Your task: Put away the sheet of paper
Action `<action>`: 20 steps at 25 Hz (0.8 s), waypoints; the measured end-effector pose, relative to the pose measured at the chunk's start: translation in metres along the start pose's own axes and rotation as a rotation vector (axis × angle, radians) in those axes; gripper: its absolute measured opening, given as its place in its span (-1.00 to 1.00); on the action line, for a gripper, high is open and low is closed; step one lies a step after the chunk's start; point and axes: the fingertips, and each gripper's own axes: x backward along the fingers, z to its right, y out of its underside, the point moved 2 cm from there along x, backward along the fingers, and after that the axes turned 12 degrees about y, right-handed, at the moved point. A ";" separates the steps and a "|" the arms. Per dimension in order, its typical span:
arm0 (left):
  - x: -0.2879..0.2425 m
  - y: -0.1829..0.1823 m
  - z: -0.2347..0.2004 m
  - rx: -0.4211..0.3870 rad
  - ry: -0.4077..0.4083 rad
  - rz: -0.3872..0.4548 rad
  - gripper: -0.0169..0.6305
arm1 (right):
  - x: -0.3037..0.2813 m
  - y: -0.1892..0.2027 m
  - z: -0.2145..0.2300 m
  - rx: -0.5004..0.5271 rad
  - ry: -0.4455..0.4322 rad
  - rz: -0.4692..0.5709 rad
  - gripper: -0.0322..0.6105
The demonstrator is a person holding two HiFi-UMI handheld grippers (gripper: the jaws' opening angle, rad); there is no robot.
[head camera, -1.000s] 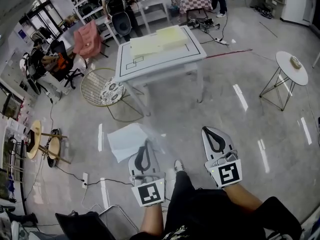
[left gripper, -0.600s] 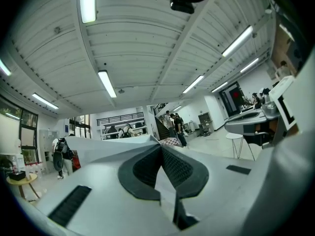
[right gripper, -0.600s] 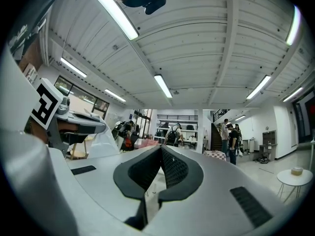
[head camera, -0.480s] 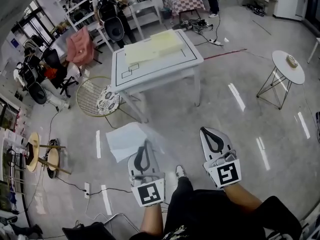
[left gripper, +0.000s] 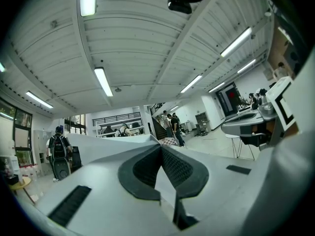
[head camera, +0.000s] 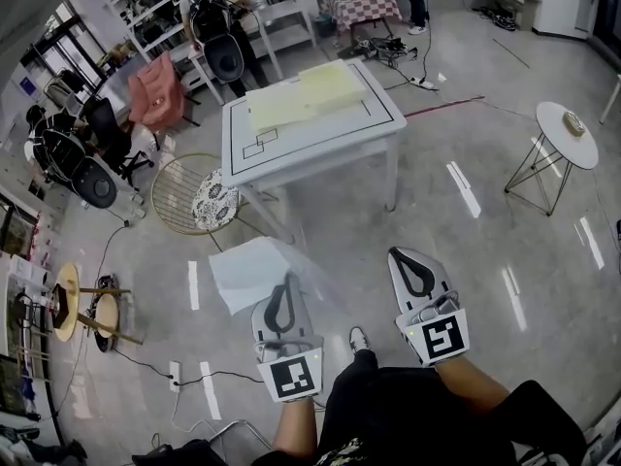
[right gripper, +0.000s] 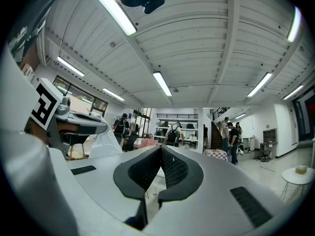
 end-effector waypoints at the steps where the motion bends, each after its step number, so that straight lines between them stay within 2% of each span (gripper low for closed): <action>1: -0.002 0.001 -0.003 -0.002 0.001 -0.001 -0.94 | -0.003 0.000 -0.002 0.001 -0.002 0.001 -0.90; 11: -0.028 0.010 -0.041 0.001 -0.004 0.009 -0.94 | -0.050 -0.001 -0.018 0.009 -0.004 0.018 -0.90; 20: -0.055 0.011 -0.059 -0.017 0.030 0.025 -0.94 | -0.078 -0.001 -0.015 0.019 0.029 0.036 -0.90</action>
